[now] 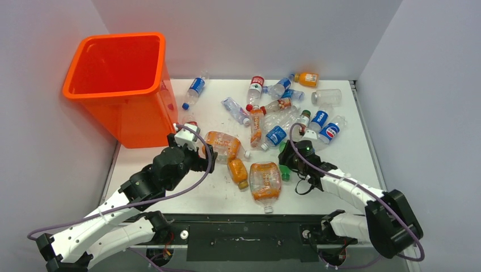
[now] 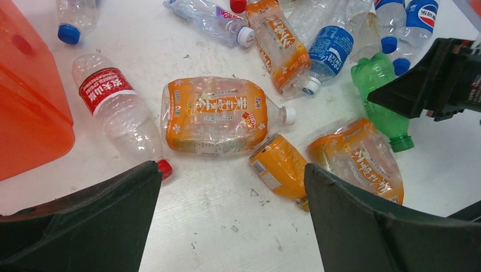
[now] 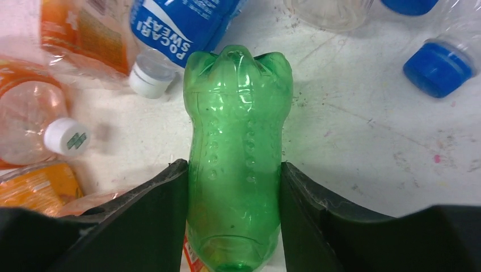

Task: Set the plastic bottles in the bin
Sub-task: Pick up the plastic bottle at the center of the board.

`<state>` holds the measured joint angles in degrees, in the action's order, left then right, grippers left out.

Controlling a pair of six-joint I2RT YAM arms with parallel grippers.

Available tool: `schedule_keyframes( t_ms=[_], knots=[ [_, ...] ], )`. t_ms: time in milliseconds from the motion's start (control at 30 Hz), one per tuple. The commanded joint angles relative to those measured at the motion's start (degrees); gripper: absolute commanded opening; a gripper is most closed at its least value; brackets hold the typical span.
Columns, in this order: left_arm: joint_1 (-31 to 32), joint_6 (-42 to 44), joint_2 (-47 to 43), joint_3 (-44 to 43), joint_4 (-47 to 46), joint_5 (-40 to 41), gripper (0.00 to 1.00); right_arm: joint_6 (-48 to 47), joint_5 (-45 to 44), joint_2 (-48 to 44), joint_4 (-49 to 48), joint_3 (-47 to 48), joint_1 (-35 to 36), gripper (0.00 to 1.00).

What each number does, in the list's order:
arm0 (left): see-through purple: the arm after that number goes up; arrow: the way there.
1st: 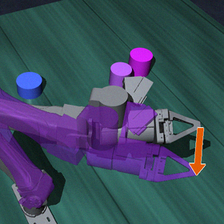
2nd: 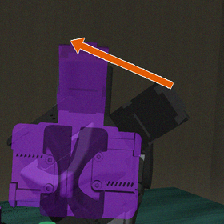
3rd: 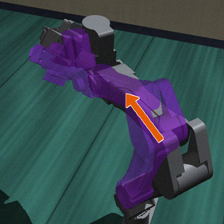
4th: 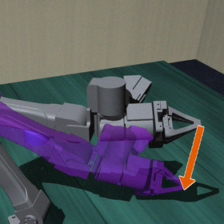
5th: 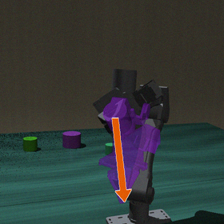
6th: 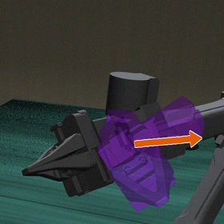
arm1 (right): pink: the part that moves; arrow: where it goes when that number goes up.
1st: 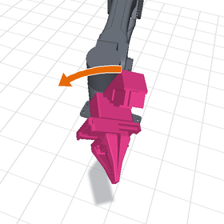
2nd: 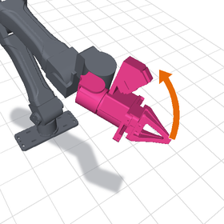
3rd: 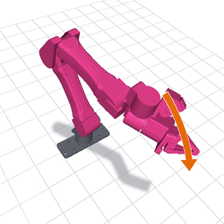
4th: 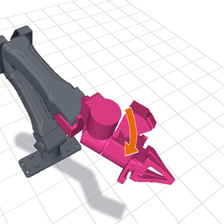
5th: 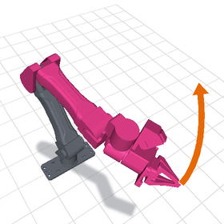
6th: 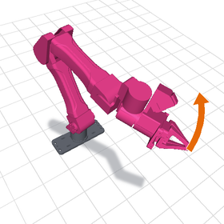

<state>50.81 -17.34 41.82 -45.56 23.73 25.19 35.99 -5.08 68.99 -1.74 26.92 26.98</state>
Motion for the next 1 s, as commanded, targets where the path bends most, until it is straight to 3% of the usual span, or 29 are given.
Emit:
schedule_keyframes(
  t_ms=[0,100,200,333,500,733,967],
  knots=[
    [0.49,0.64,-0.54,-0.19,-2.90,0.39,0.96,-2.81,-0.03,-11.07,5.54,4.82,0.24,0.38],
    [0.56,-0.23,-1.89,0.53,-4.99,0.77,0.96,-3.74,2.96,-19.45,7.12,6.61,0.88,0.33],
    [0.26,-1.35,-5.78,3.38,-12.16,-3.82,0.96,-1.57,11.97,-26.87,1.22,5.67,1.09,0.27],
    [-0.44,-8.16,-12.21,12.82,-33.15,-14.83,0.96,7.28,19.57,-30.32,-15.34,1.75,1.92,0.07],
    [-0.41,-18.24,-11.01,22.65,-59.41,-23.99,0.96,13.21,22.69,-28.58,-41.42,-2.08,6.48,0.05],
    [1.66,-21.41,0.50,18.11,-67.05,-29.42,0.96,14.14,17.49,-20.90,-59.26,-0.98,16.62,0.05],
    [3.78,-19.74,4.58,15.92,-67.96,-30.87,0.96,12.98,10.75,-18.12,-65.83,-0.93,21.83,0.05]
  ],
)
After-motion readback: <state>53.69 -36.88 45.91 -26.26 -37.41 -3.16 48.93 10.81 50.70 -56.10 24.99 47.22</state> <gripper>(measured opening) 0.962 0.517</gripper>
